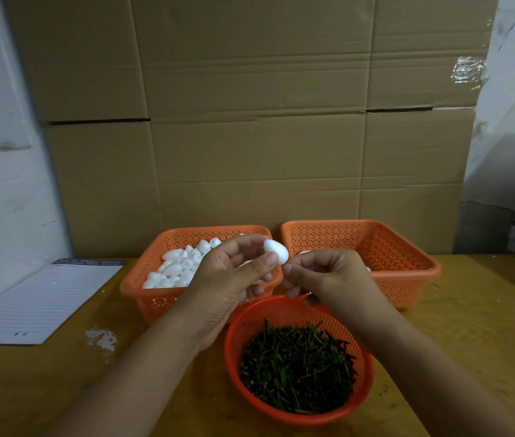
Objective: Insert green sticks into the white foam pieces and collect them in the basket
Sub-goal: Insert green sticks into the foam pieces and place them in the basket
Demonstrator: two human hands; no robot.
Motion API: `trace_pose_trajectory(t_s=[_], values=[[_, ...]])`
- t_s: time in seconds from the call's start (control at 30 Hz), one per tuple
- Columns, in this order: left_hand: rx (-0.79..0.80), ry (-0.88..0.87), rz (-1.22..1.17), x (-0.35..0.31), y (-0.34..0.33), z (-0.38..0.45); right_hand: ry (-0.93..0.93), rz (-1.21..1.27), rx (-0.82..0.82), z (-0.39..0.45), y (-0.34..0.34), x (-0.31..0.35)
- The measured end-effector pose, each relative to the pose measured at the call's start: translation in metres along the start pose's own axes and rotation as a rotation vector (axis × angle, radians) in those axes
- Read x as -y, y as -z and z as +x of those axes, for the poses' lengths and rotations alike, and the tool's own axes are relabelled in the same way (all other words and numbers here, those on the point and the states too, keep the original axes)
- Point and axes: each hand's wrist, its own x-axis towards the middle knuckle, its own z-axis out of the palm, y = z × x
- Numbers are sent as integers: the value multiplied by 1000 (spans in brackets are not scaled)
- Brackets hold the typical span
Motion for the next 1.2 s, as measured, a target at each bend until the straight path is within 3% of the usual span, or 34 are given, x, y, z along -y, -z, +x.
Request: trace_pose_trajectory(t_s=[0.73, 1.2], values=[[-24, 34, 42, -1, 3, 1, 20, -46, 29, 1, -3, -2], [-23, 109, -135, 5, 0, 4, 35, -54, 24, 1, -2, -2]])
